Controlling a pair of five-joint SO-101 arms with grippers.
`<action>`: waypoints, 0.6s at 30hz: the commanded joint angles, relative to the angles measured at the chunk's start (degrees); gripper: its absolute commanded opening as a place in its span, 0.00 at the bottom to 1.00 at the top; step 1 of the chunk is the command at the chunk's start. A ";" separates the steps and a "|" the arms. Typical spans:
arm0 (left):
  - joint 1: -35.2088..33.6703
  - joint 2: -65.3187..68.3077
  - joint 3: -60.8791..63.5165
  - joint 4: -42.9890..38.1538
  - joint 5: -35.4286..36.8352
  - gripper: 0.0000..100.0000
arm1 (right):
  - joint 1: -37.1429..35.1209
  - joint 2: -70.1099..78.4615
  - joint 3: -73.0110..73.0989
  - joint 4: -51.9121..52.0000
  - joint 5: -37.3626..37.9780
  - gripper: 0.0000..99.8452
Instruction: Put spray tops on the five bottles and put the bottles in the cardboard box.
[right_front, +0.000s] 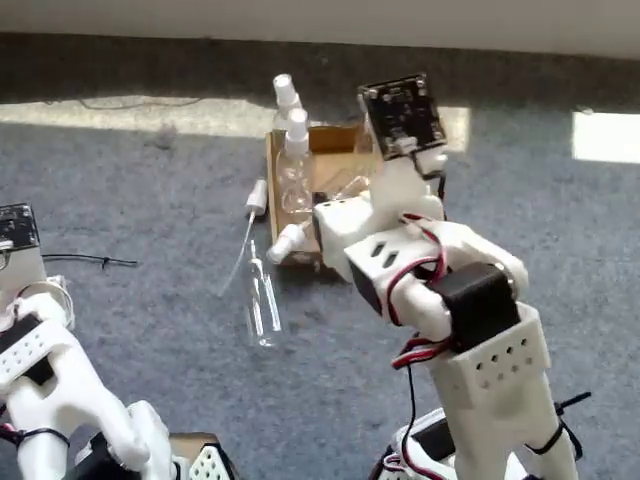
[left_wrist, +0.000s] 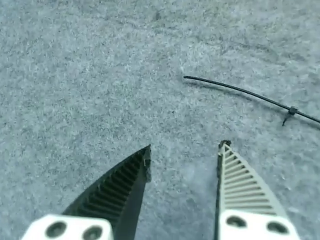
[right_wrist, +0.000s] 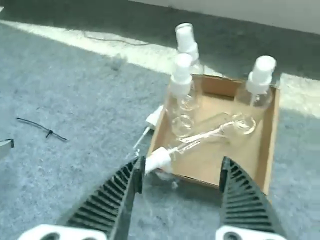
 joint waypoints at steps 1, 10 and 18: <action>0.75 -0.31 1.80 -4.04 -0.35 0.21 | 4.70 -0.57 1.19 3.47 2.02 0.21; 0.75 -0.31 1.98 -4.48 -0.35 0.21 | -10.33 6.64 14.02 0.75 3.16 0.21; 0.40 -0.31 2.07 -4.48 -0.35 0.21 | -25.10 21.49 14.99 -6.55 2.20 0.25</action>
